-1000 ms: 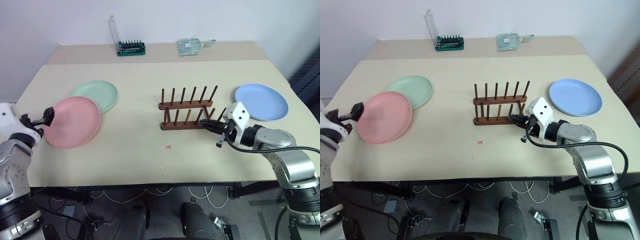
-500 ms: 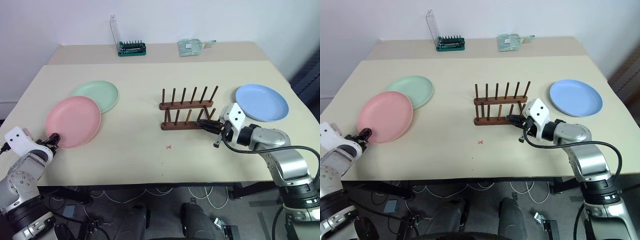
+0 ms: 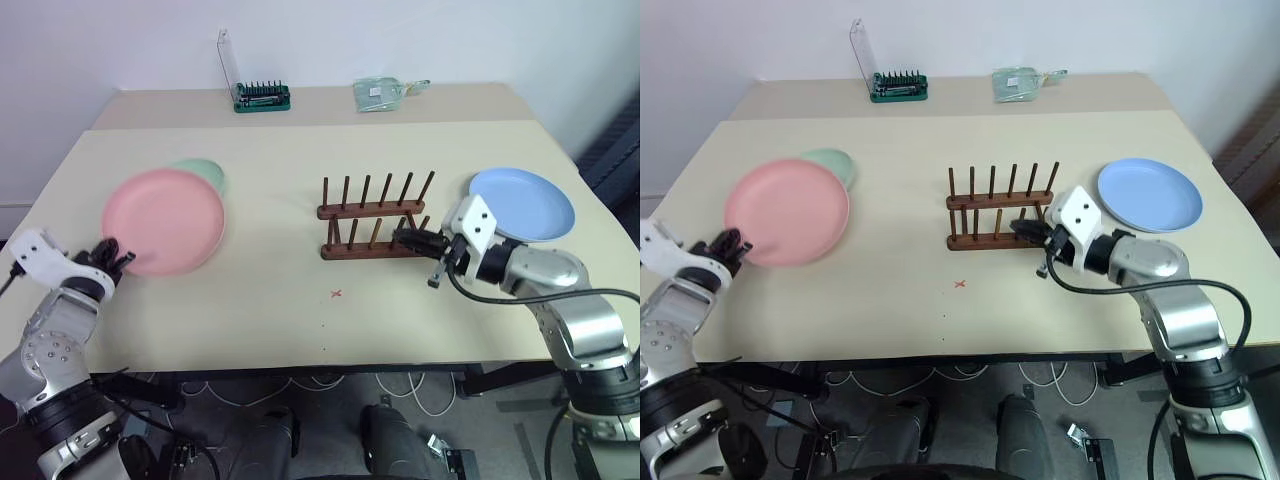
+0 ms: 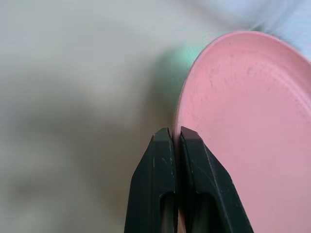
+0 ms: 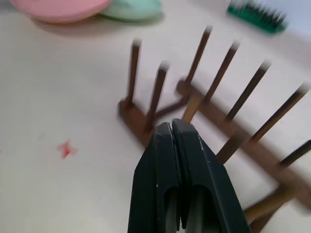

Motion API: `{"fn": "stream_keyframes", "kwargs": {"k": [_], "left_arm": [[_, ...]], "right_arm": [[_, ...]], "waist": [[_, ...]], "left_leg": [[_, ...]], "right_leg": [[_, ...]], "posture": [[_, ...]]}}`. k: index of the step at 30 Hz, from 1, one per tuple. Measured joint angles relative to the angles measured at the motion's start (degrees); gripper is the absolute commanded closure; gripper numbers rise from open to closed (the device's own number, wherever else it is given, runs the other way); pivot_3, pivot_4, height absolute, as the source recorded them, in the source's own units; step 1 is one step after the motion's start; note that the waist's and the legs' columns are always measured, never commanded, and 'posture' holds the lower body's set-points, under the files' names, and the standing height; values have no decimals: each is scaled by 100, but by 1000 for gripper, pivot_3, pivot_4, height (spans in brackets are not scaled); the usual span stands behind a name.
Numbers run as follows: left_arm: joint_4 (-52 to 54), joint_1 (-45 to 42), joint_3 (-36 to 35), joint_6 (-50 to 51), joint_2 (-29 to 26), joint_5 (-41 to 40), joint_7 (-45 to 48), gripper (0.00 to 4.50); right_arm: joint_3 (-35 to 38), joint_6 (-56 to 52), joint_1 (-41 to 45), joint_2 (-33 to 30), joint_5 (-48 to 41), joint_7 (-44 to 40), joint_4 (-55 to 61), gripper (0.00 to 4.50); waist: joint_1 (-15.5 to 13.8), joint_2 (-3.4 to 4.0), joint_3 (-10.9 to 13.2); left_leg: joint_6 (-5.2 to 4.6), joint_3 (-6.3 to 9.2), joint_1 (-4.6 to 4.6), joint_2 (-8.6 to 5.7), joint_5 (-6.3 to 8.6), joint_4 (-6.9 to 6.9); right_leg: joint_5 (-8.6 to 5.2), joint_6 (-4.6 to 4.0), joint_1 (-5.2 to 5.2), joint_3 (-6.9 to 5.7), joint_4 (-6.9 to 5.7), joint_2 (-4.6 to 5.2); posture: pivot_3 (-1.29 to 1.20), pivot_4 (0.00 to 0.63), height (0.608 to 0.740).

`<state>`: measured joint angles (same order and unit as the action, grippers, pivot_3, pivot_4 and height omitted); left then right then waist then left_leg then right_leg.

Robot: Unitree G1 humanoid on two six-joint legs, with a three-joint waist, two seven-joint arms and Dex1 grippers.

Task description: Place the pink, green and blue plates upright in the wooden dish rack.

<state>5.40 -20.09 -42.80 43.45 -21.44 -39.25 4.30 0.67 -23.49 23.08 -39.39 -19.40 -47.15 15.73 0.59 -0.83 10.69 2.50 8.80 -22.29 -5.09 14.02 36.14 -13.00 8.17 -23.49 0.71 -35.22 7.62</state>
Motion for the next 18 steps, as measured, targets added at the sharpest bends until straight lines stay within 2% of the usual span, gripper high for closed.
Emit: {"fn": "stream_keyframes", "kwargs": {"k": [1, 2, 3, 6, 9, 12, 18], "left_arm": [[125, -118, 111, -46, -28, -7, 13, 4473], [230, -236, 229, -61, -62, -9, 12, 4500], [318, -366, 383, -69, -89, 6, -17, 4500], [570, -860, 1073, -68, -138, 260, -177, 4500], [710, -1249, 1719, -70, -170, 534, -261, 4500], [712, -1689, 2093, -52, -41, 623, -374, 4500], [897, -2187, 2422, 150, 282, 546, -476, 4500]], "right_arm": [[-46, -4, 188, 0, 18, -5, 75, 4500], [-109, -8, 355, -2, 58, -8, 161, 3991], [-213, -7, 510, -1, 117, -10, 234, 3734], [-752, 177, 1044, 104, 576, 30, 313, 2279], [-1393, 964, 1513, 137, 1503, 151, 126, 767], [-1858, 1742, 1888, 260, 2367, 321, -455, 767], [-2295, 2896, 2315, 511, 3462, 652, -1376, 767]], "waist": [[1, 0, 0], [1, 0, 0], [1, 0, 0], [3, -4, 2], [10, -4, 2], [15, -9, 5], [32, -11, 6]], "left_leg": [[0, 0, 0, 0, 0, -1], [0, 0, 0, 0, 0, -2], [0, 0, 0, 0, 0, -2], [1, -1, -3, -2, -1, 0], [2, -6, -3, -4, -1, -1], [12, -6, -4, -3, -7, -2], [41, -14, -6, -3, -25, -4]], "right_leg": [[0, 0, 0, 0, 1, 0], [0, 0, 0, 0, 3, 0], [0, 1, 0, 0, 3, 0], [0, 1, -1, 0, 3, 0], [1, 3, -4, 2, 4, 0], [1, 3, -6, 2, 2, -1], [2, 4, -14, 10, 1, -1]], "posture": [[0, 150, 740], [0, 150, 740], [0, 150, 740], [0, 150, 740], [0, 150, 740], [0, 150, 740], [0, 150, 740]]}}
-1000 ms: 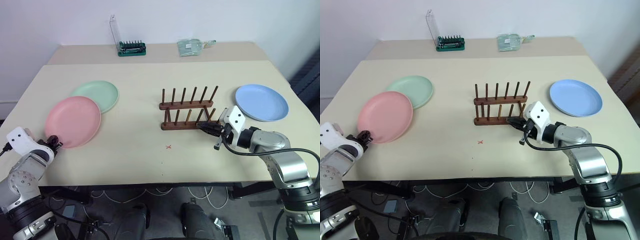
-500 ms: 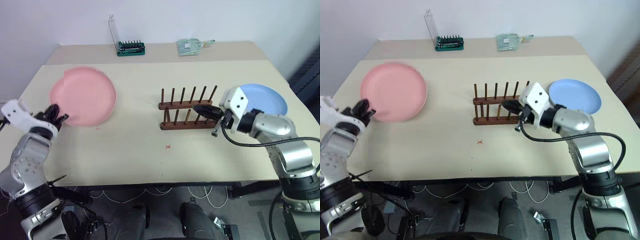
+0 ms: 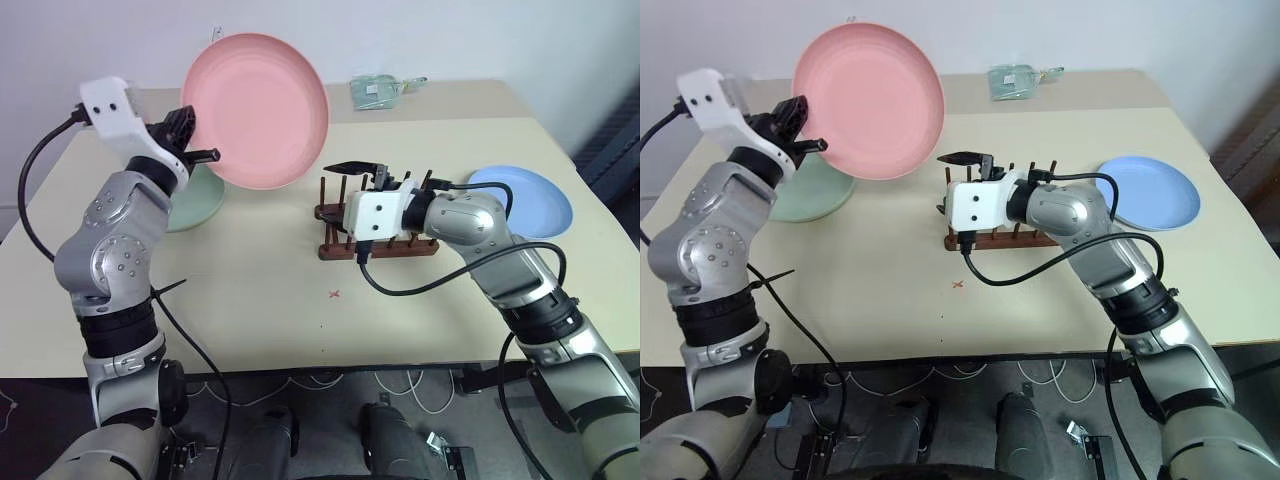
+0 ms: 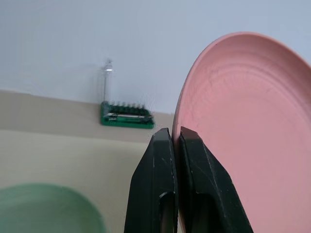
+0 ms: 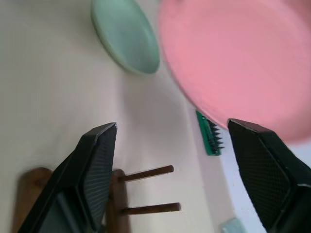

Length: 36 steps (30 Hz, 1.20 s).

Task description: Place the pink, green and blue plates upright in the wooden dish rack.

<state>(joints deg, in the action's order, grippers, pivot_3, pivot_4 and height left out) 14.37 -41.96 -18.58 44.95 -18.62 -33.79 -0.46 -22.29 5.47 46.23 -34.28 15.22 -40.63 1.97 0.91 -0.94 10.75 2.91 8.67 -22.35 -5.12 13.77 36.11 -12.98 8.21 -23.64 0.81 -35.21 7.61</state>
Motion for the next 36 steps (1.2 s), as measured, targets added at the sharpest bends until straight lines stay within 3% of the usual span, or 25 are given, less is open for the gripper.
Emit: {"fn": "stream_keyframes", "kwargs": {"k": [8, 11, 15, 17, 21, 25, 27, 31, 34, 36], "left_arm": [[263, -101, 269, 475, 239, -263, -29, 4500], [268, -101, 268, 539, 240, -295, -38, 4500], [265, -101, 220, 591, 318, -324, -98, 4500], [211, -101, 102, 590, 382, -354, -131, 3854], [219, -102, -80, 426, 680, -626, -93, 2028], [136, -363, -493, -86, 927, -808, -355, 2028], [52, -388, -578, -312, 685, -704, -390, 2028], [-211, 103, -621, -517, 174, -409, -177, 2028], [-334, 428, -596, -572, 49, -367, 52, 2028], [-304, 865, -301, -701, -177, -249, 516, 2028]], "right_arm": [[-175, 1016, 336, 150, 1158, 694, -767, 767], [-175, 1056, 335, 221, 1282, 757, -873, 1637], [-173, 1098, 335, 239, 1396, 782, -884, 3668], [-158, 1191, 333, 235, 1441, 829, -876, 4500], [-143, 1161, 315, 228, 1557, 933, -919, 4500], [84, 1104, 169, 218, 1510, 1057, -881, 4500], [477, 852, -88, 218, 1075, 1035, -683, 4500], [1776, -345, -492, 227, -660, 651, 103, 4500], [2648, -1890, -559, 494, -2402, 495, 868, 4500], [3476, -3165, -559, 812, -4050, 819, 1313, 4500]], "waist": [[9, -2, 1], [6, -2, 1], [1, -2, 1], [10, -1, 1], [-12, -5, 3], [-20, -11, 7], [-15, -11, 7], [-8, -8, 7], [-12, -9, 7], [-10, -2, 5]], "left_leg": [[2, -3, -1, 1, -1, -1], [2, -4, -1, 1, -1, -2], [2, -4, -1, 0, -1, -1], [2, -5, 0, 1, -1, -3], [2, -7, -1, 0, -2, 0], [2, -6, -2, 1, -2, 0], [3, -9, -1, 1, -2, -5], [0, -16, -1, 1, -1, -6], [-26, -12, -1, 3, 14, -4], [-32, -13, 1, 3, 18, -7]], "right_leg": [[1, 1, -4, 6, -2, -4], [1, 1, -4, 7, -2, -4], [1, 1, -4, 8, -2, -4], [1, 0, -5, 9, -2, -4], [1, 1, -3, 10, 0, -3], [1, 0, -4, 10, 1, -4], [1, 0, -4, 12, 2, -4], [2, 0, -7, 20, 1, -5], [2, -1, -5, 19, 0, -5], [3, -2, -6, 22, -1, -5]], "posture": [[0, 150, 740], [0, 150, 740], [0, 150, 740], [0, 150, 740], [0, 150, 740], [0, 150, 740], [0, 150, 740], [0, 150, 740], [0, 150, 740], [0, 150, 740]]}}
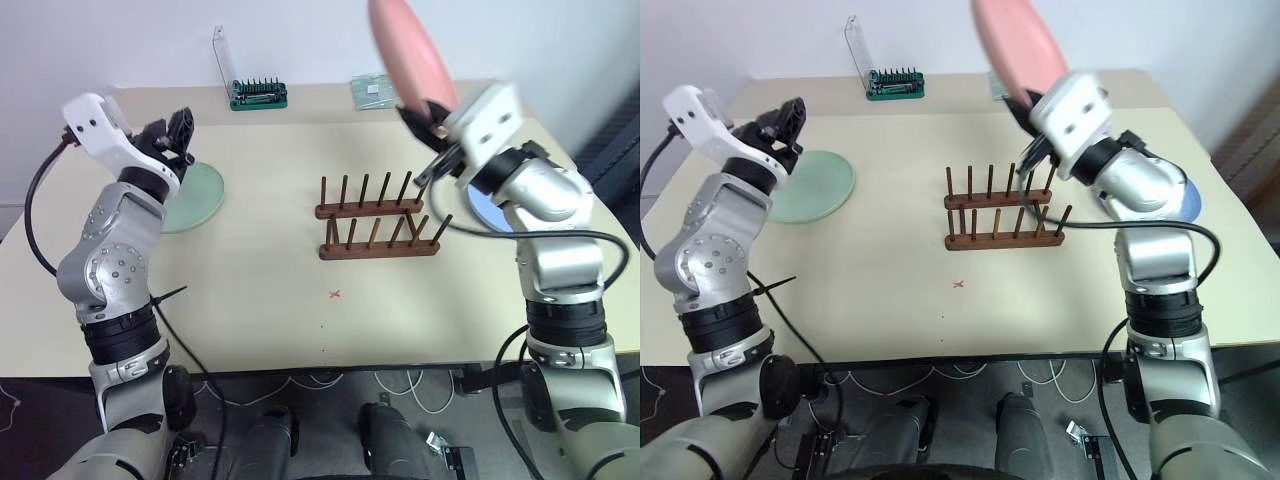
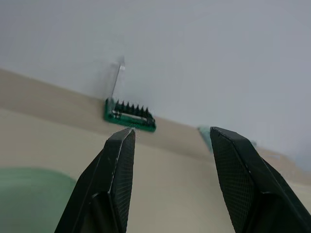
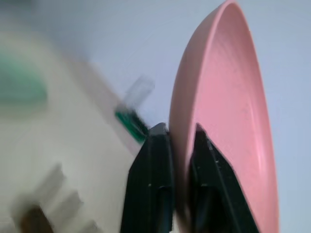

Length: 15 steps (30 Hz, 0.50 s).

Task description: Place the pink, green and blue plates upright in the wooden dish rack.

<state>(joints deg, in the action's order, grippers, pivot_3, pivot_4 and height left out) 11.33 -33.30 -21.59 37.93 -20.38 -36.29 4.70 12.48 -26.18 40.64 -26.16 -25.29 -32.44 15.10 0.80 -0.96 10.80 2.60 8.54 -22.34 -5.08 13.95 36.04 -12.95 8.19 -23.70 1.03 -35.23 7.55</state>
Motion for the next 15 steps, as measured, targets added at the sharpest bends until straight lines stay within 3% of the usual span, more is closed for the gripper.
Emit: {"fn": "stream_keyframes", "kwargs": {"k": [2, 4, 9, 15], "left_arm": [[42, 736, 280, -135, -139, 59, 657, 2028], [-12, 1321, 489, -131, -128, 57, 1088, 2028], [282, 1469, 693, -85, -2, -264, 1572, 2028], [349, 1476, 922, -53, 60, -341, 1769, 2028]], "right_arm": [[860, -1151, -98, 44, -1694, 486, 317, 4500], [1278, -1656, -320, 42, -2427, 868, 468, 4500], [1551, -2328, -608, 26, -3238, 1646, 373, 4500], [1686, -2582, -924, -35, -3718, 1955, 78, 4500]], "waist": [[-6, 2, -2], [-12, 2, 0], [-16, 4, 1], [-4, 6, 1]], "left_leg": [[-12, 0, 1, 1, 7, -5], [-15, -2, -2, 1, 9, -2], [-15, -12, -6, 3, 9, 4], [-19, -20, -5, 3, 10, 1]], "right_leg": [[1, -3, 1, 1, 3, 1], [1, -4, -4, 1, 2, 1], [5, -11, -6, 1, 2, 2], [6, -9, -9, 4, 2, 3]], "posture": [[0, 150, 740], [0, 150, 740], [0, 150, 740], [0, 150, 740]]}}
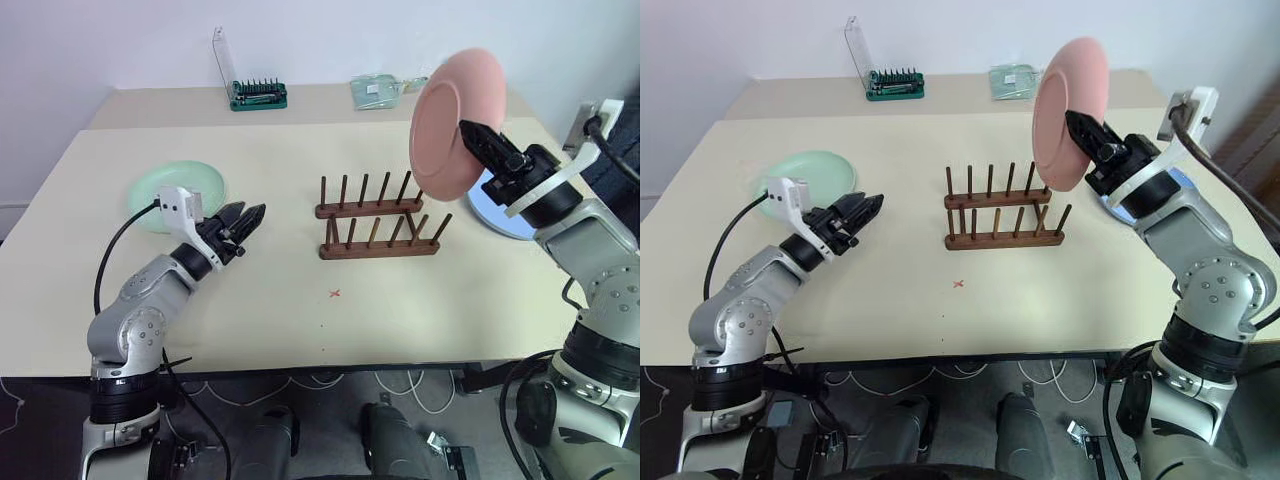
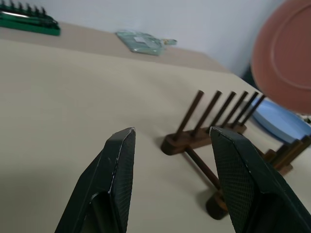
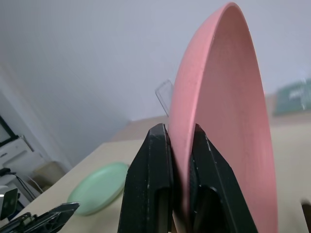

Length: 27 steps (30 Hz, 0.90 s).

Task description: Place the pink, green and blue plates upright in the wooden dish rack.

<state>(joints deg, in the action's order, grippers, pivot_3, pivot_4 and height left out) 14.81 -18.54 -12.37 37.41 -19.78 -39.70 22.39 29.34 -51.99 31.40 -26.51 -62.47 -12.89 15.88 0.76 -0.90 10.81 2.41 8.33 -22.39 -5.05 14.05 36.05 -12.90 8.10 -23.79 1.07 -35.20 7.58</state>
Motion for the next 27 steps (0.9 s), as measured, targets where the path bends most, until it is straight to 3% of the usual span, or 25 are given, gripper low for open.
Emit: {"fn": "stream_keyframes", "kwargs": {"k": [11, 14, 21, 27], "left_arm": [[121, 88, 14, 95, -13, -104, 110, 2028], [169, 125, 15, 104, -13, -104, 104, 1981], [292, 233, 58, 192, -112, -170, 225, 1981], [397, 251, 164, 213, -162, -203, 346, 1981]], "right_arm": [[17, -60, -131, -166, -291, 131, -487, 4500], [-21, -116, -208, -183, -293, 154, -585, 3429], [-36, -97, -208, -212, -326, 168, -600, 46], [-133, 354, -173, -403, 157, 76, -599, 46]], "waist": [[-6, 2, 1], [-7, 2, 1], [-7, 2, 1], [-10, 2, 1]], "left_leg": [[-1, -2, 0, 1, 0, 1], [-1, -3, 0, 1, 0, 1], [-1, -3, 0, 2, 1, 0], [-2, -5, -1, 1, 1, 0]], "right_leg": [[0, 0, 0, 1, 1, 0], [0, 0, 0, 2, 1, 0], [0, 0, 0, 2, 1, 0], [-1, 1, 0, 2, 3, 0]], "posture": [[0, 150, 740], [0, 150, 740], [0, 150, 740], [0, 150, 740]]}}
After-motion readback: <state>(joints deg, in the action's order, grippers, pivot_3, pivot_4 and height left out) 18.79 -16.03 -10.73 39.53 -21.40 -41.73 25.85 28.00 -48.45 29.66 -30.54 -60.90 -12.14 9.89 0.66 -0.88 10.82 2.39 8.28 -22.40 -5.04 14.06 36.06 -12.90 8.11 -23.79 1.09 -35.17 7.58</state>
